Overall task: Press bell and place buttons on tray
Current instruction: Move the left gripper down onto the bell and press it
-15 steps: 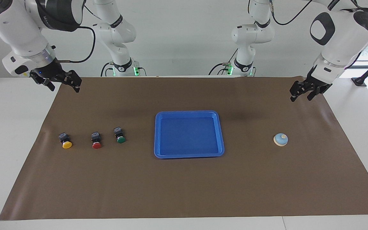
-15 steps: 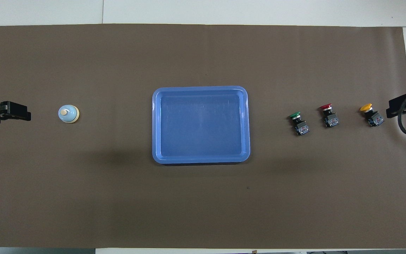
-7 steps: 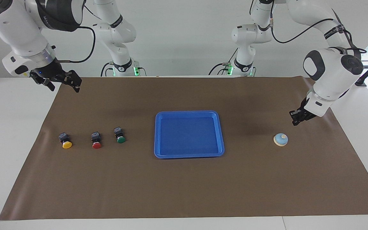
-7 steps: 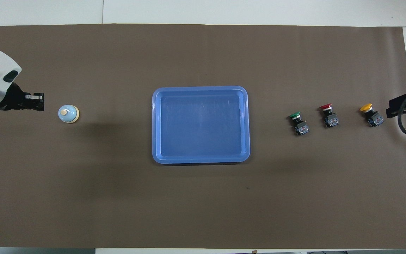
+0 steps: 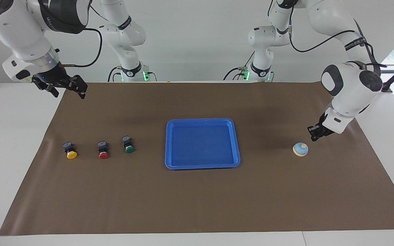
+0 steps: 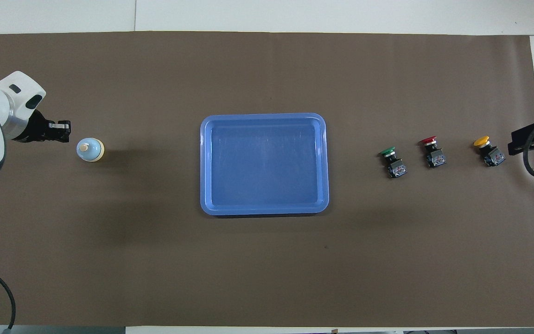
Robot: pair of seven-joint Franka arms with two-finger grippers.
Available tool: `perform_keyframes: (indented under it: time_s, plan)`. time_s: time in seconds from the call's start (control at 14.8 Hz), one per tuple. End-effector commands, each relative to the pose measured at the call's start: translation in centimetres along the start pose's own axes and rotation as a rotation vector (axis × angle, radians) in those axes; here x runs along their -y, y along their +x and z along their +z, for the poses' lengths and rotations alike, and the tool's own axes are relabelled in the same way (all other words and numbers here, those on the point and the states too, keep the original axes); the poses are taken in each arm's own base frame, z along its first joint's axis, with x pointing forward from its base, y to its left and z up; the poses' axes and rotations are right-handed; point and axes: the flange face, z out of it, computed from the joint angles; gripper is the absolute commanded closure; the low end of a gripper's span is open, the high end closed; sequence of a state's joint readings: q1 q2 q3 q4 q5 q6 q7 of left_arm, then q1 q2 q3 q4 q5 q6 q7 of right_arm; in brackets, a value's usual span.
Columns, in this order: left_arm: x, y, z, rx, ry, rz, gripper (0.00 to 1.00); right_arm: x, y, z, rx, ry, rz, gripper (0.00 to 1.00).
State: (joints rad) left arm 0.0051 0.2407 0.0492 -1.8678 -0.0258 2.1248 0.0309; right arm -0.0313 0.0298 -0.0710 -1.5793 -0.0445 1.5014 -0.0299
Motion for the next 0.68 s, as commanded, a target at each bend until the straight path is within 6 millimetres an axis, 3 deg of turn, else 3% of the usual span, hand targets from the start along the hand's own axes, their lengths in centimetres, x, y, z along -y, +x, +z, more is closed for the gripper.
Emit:
perform_keyframes:
  time_s: [0.0, 0.61]
  plan:
    - [0.5, -0.4, 0.9, -0.019, 0.007, -0.002, 1.00, -0.7, -0.6, 0.0, -0.004, -0.007, -0.009, 0.00]
    - [-0.4, -1.3, 3.8, -0.017, 0.007, 0.009, 1.00, -0.3, -0.1, 0.6, -0.051, 0.008, -0.017, 0.00]
